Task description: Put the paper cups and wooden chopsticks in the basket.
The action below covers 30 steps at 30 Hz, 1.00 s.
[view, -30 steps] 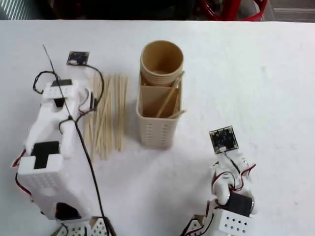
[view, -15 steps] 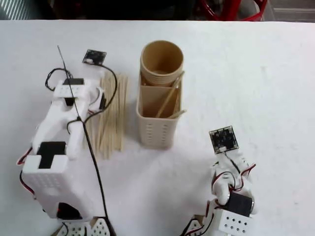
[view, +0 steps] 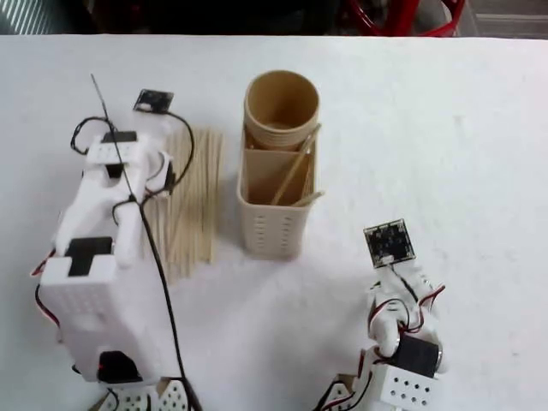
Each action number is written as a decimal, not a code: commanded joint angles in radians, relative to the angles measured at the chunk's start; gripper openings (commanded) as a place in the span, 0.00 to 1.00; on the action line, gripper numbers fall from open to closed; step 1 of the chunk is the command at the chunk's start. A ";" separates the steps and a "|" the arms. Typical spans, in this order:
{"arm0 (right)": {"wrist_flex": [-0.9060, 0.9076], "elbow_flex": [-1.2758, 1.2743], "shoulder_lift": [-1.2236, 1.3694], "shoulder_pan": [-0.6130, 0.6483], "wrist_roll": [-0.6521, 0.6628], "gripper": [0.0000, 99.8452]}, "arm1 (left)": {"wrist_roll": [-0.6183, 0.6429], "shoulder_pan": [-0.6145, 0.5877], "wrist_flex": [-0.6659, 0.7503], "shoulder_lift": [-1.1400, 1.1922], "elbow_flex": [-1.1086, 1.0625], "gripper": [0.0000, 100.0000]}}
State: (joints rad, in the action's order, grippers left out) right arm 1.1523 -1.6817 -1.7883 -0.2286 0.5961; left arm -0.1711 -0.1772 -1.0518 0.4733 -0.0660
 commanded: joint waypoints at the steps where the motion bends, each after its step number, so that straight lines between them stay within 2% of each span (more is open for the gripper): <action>1: 0.004 -0.009 -0.005 -0.004 0.005 0.06 | 0.018 -0.012 -0.081 0.048 0.107 0.12; 8: 0.004 -0.009 -0.005 -0.004 0.005 0.06 | 0.017 -0.007 -0.110 0.077 0.140 0.04; 14: 0.004 -0.009 -0.005 -0.004 0.005 0.06 | 0.018 0.004 -0.112 0.067 0.146 0.03; 30: 0.004 -0.009 -0.005 -0.004 0.005 0.06 | 0.114 0.067 -0.140 -0.249 0.103 0.03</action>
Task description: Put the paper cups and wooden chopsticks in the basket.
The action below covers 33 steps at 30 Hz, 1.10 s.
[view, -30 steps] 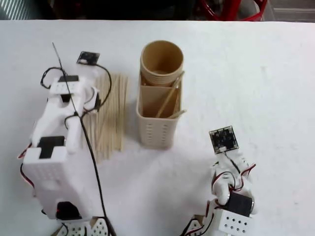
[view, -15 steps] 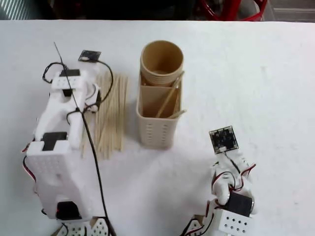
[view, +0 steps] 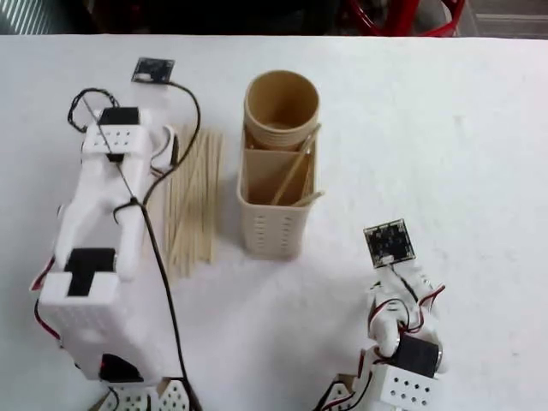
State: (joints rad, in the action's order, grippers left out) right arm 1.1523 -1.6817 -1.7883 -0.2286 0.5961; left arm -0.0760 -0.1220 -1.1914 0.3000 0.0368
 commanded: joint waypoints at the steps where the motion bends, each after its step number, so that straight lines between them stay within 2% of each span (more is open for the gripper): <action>1: 0.004 -0.009 -0.005 -0.004 0.005 0.06 | 0.021 0.012 0.000 -0.076 -0.002 0.03; 10: 0.004 -0.009 -0.005 -0.004 0.005 0.06 | -0.021 0.012 0.107 0.070 -0.018 0.03; 15: 0.004 -0.009 -0.005 -0.004 0.005 0.06 | -0.034 -0.008 0.107 0.127 -0.023 0.09; 33: 0.004 -0.009 -0.005 -0.004 0.005 0.06 | -0.035 -0.016 0.107 0.180 -0.018 0.09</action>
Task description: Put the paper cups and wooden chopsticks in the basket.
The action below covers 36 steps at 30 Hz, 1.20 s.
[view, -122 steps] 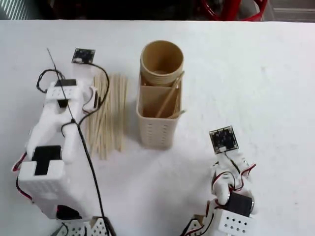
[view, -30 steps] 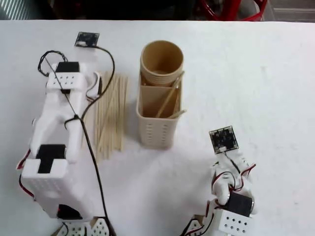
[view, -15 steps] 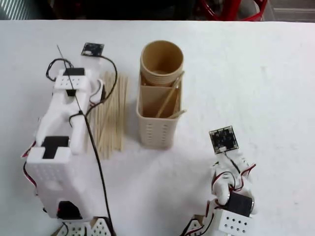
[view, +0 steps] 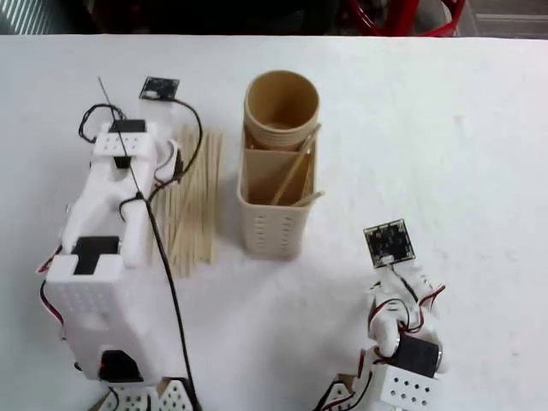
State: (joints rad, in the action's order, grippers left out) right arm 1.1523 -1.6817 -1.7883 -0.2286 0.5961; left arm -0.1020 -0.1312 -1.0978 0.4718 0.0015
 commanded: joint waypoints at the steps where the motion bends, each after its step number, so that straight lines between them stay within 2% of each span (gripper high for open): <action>1: 0.004 -0.009 -0.005 -0.004 0.005 0.06 | -0.015 -0.005 0.014 0.016 0.017 0.09; 9: 0.004 -0.009 -0.005 -0.004 0.005 0.06 | -0.041 -0.002 0.005 0.033 0.017 0.09; 15: 0.004 -0.009 -0.005 -0.004 0.005 0.06 | -0.034 0.002 -0.087 0.035 0.009 0.10; 23: 0.004 -0.009 -0.005 -0.004 0.005 0.06 | -0.023 0.008 -0.092 0.036 0.008 0.16; 29: 0.004 -0.009 -0.005 -0.004 0.005 0.06 | -0.021 0.008 -0.092 0.036 0.008 0.07; 36: 0.004 -0.009 -0.005 -0.004 0.005 0.06 | -0.025 0.008 -0.091 0.031 0.008 0.06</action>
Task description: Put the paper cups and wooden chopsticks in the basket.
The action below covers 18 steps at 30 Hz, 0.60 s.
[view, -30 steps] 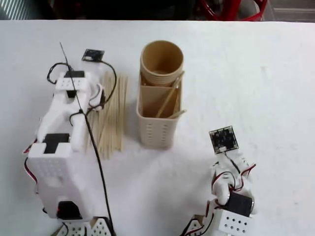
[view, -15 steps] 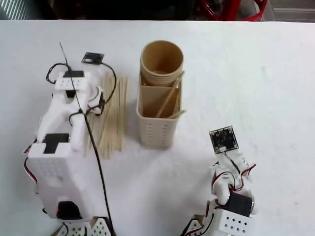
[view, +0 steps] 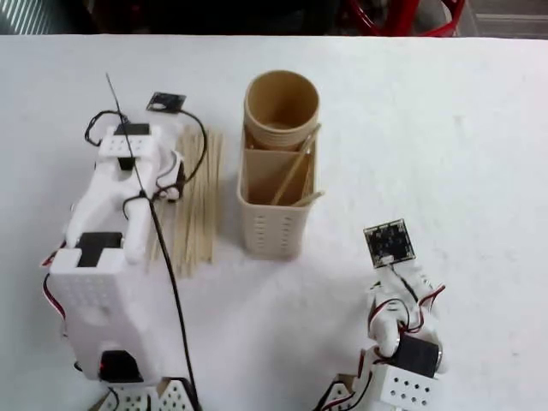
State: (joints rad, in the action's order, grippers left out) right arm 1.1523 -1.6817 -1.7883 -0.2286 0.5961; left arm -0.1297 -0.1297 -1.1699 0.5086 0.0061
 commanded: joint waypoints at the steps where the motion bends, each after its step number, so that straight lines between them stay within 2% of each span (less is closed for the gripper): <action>1: 0.004 -0.009 -0.005 -0.004 0.005 0.06 | 0.003 0.008 -0.020 -0.012 0.005 0.06; 11: 0.004 -0.009 -0.005 -0.004 0.005 0.06 | 0.008 0.008 -0.196 -0.203 0.153 0.06; 18: 0.004 -0.009 -0.005 -0.004 0.005 0.06 | 0.008 0.013 -0.235 -0.297 0.130 0.07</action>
State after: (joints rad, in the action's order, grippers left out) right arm 1.1523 -1.6817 -1.7883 -0.2286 0.5961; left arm -0.1297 -0.1297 -1.3955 0.2800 0.1151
